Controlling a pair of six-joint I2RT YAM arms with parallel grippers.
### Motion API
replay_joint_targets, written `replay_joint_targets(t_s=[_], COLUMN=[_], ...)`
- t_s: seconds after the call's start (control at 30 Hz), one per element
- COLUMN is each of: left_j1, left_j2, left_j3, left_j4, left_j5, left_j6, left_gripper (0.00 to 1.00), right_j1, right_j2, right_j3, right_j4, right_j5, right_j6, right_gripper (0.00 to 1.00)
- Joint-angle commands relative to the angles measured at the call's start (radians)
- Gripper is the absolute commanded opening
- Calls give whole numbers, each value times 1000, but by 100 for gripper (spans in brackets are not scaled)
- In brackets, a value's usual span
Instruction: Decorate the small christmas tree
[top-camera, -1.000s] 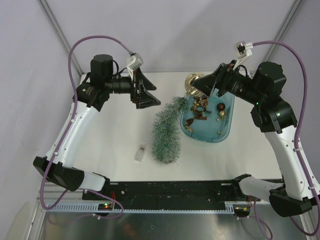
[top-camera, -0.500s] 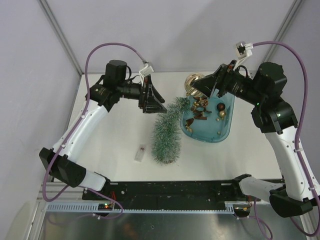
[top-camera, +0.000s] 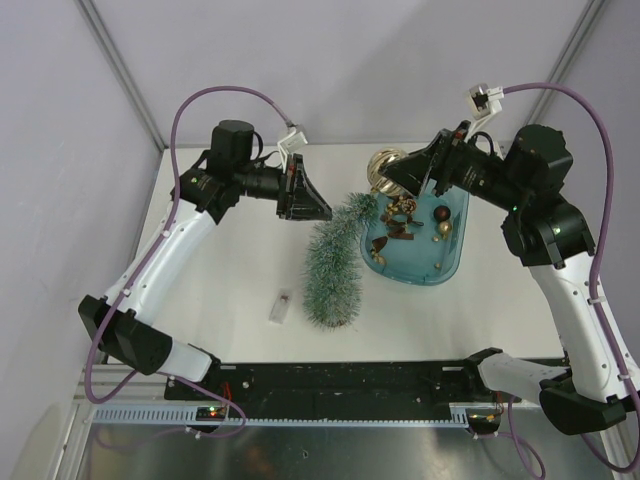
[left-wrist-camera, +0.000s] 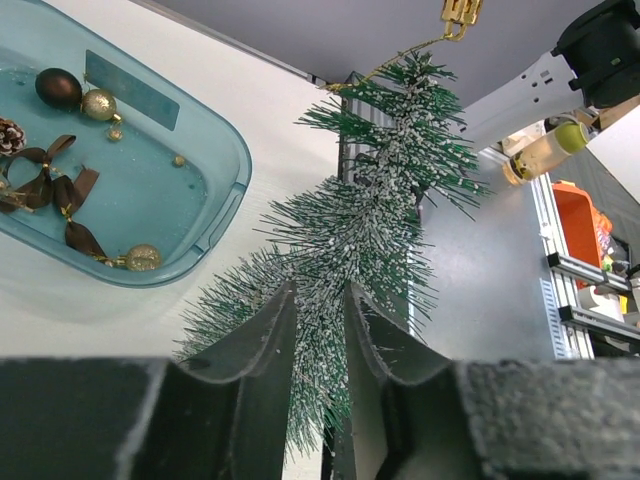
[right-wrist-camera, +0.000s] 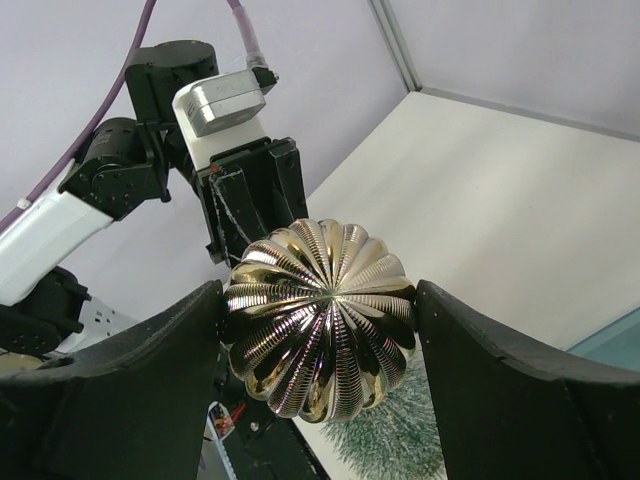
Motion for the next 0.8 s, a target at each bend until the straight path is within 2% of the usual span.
replay_joint_targets(t_s=[0.0,0.13,0.2,0.77], left_j1=[-9,-9,-9,-9], left_j2=[-16,-18,-23,-84], left_j3=[27,32,28,-23], left_j4=[9,9,11,13], left_j5=[40,43,33,-23], left_j6=[-7,-6,0,25], left_gripper=[28,7,2,0], right_j1=[13,34,43,63], right_j2=[-13,-9,-9,-44], right_j3=[15,16,20,18], right_j4=[37,33,28,-64], right_j5=[-20,-18,-16,17], right_j6=[-14,-22,-27,-73], right_gripper=[27,27,27,26])
